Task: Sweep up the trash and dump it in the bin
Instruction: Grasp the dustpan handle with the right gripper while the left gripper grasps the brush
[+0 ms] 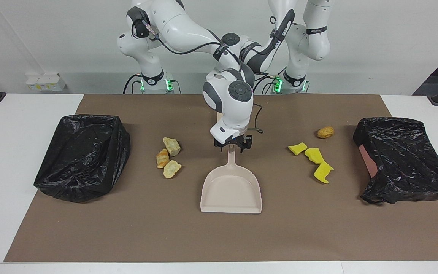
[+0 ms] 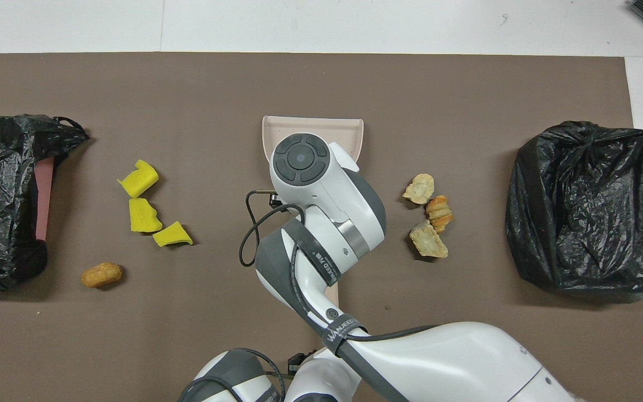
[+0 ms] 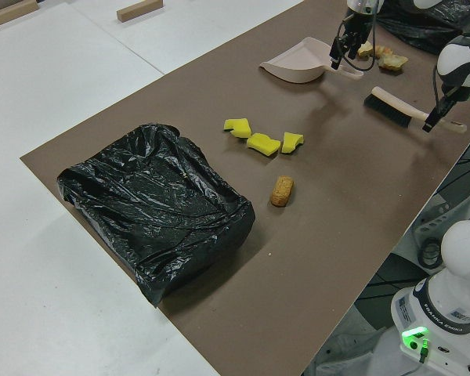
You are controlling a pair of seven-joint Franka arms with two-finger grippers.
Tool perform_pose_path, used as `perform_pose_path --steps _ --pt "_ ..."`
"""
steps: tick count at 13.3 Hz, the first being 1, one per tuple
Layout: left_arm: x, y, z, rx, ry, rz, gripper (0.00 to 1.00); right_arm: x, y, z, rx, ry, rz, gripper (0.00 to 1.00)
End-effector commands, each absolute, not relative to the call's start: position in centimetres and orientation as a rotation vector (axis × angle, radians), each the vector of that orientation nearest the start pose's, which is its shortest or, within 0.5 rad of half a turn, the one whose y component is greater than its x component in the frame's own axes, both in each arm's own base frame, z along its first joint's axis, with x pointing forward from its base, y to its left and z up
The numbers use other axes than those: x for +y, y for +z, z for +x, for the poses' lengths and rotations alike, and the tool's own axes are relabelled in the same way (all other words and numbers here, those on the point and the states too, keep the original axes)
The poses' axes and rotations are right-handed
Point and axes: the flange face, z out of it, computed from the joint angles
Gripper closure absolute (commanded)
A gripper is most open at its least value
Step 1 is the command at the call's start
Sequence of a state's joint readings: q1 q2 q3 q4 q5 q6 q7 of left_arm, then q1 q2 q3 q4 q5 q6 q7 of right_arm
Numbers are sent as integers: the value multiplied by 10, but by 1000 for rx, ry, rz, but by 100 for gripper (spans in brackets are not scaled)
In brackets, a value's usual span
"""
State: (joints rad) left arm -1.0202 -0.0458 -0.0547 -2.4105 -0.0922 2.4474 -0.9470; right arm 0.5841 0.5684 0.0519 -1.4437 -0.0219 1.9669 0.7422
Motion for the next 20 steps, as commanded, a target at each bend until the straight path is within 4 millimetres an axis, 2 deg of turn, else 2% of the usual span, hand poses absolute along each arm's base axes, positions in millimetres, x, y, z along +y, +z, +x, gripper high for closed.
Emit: perform_pose_path --steps 1,4,6,7,8,9,12,14,16,18,20 --pt "-432 342 241 37 10 -3255 100 411 346 566 199 63 -3146 32" --pt "-415 353 262 -46 12 -3251 100 411 348 569 209 54 -3140 48" --pt "-401 359 269 -67 41 -3214 100 412 352 569 229 44 -3132 89" --pt "-395 363 268 -71 59 -3194 100 412 352 570 237 38 -3127 100" --pt "-388 366 271 -84 72 -3181 100 407 356 574 246 27 -3124 100" --pt "-373 367 286 -126 64 -3159 100 403 361 576 240 19 -3124 100" --pt "-348 374 308 -151 14 -3112 100 388 378 583 108 -5 -3122 100" --pt "-337 373 318 -142 30 -3102 100 369 398 588 -159 -14 -3118 100" --pt "-315 376 339 -176 50 -3080 100 358 411 584 -447 25 -3107 100" --pt "-292 386 364 -268 41 -3067 100 335 422 581 -745 53 -3054 100" --pt "-257 406 394 -393 42 -3026 100 312 423 581 -1047 81 -2965 100"
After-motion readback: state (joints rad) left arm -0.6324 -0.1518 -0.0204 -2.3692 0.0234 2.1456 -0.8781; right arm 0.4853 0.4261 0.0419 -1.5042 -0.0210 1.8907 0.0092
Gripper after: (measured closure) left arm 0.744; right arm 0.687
